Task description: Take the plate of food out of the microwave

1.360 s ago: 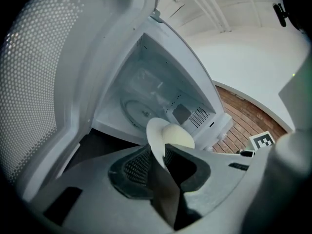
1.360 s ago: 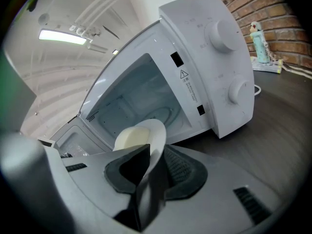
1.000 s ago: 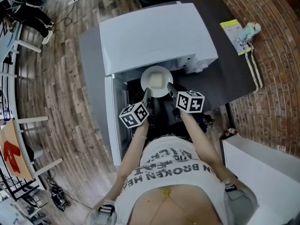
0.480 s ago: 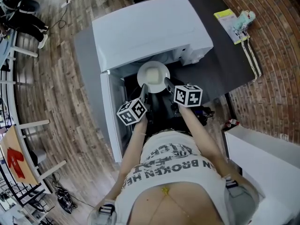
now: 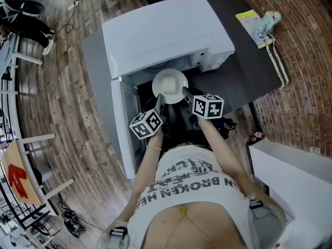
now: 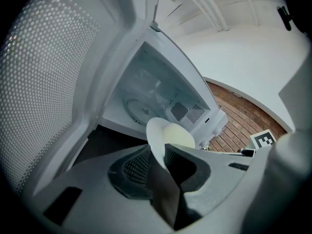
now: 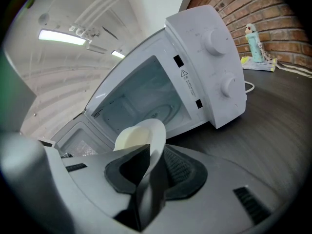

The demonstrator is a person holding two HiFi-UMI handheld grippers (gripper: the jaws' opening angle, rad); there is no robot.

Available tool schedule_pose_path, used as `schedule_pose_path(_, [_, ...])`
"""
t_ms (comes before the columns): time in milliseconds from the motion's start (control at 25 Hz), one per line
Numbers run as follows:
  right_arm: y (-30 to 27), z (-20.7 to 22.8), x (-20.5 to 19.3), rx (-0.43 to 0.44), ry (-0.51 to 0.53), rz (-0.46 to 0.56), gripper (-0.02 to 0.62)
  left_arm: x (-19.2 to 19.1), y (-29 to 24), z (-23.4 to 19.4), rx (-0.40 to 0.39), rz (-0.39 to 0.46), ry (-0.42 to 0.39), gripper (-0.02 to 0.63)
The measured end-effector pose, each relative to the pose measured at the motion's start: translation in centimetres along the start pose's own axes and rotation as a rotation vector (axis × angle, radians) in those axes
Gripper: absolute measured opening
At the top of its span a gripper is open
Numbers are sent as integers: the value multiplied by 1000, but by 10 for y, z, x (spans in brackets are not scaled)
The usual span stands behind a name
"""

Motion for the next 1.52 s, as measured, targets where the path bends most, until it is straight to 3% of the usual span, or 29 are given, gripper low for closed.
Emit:
schedule_pose_path(840, [5,-1,-3,55,-8,-15,83,-6,14,7,40,41,21,92])
schedule_pose_path(1520, [59,35,6,135,15,-56,80,-46,28,73,118,109,76,92])
Point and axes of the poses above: the fingertips, and each gripper's own axes: y backward along the fingers, z to its right, x out of its top, the point moved 7 cm from there along y, backward along the fingers, and after that the axes turned 4 degrees about -y, right-handed, at the moved point
